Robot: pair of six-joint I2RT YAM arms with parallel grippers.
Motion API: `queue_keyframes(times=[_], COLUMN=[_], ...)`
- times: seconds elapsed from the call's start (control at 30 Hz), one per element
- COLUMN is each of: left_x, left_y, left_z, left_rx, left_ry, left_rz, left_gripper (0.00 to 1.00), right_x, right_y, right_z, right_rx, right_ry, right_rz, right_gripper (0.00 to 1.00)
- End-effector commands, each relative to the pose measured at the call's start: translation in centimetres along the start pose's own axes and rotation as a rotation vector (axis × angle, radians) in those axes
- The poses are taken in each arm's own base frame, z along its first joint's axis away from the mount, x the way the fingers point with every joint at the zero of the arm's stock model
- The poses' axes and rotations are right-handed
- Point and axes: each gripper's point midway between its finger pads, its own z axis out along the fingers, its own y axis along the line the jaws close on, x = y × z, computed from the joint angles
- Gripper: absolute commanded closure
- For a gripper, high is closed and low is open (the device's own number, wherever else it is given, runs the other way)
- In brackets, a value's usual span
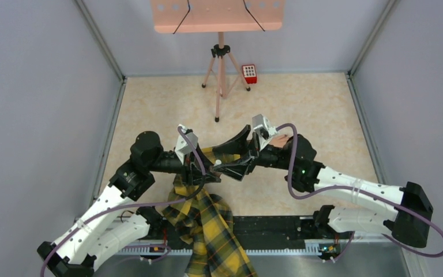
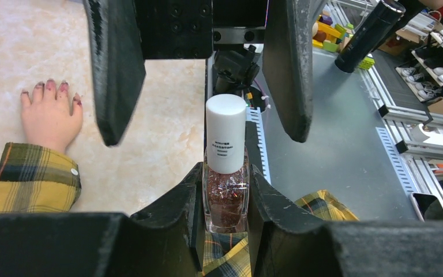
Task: Paint the nails
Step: Screw the nail polish bottle.
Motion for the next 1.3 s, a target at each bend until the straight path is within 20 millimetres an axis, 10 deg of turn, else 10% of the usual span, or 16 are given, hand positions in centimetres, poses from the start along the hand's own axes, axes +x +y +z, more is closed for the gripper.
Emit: queue_keyframes(times=[0.0, 0.23, 0.47, 1.27], left_x=[-1.5, -1.6, -1.9, -1.3], left_y=[-1.3, -1.4, -0.3, 13.3], left_z=[0.0, -0.1, -0.2, -7.5], left_rx=[0.065, 0.066, -0.016, -0.933], left_ry=[-0.033, -0.037, -0.057, -0.067], left_rz=[0.06, 0.063, 0.082, 0.024], left_gripper=[1.0, 1.0, 1.0, 1.0], right_x=[-1.1, -0.5, -0.2, 8.0], right_y=[2.3, 3.0, 2.6, -10.9], right_z=[0.5, 0.9, 1.2, 6.6], right_rx=[-0.147, -0.208, -0.195, 0.629], right_ry=[-0.048, -0.025, -0.023, 0.075], right_rz=[-0.004, 0.02, 0.036, 0.421], right_gripper=[0.4, 0.53, 1.0, 1.0])
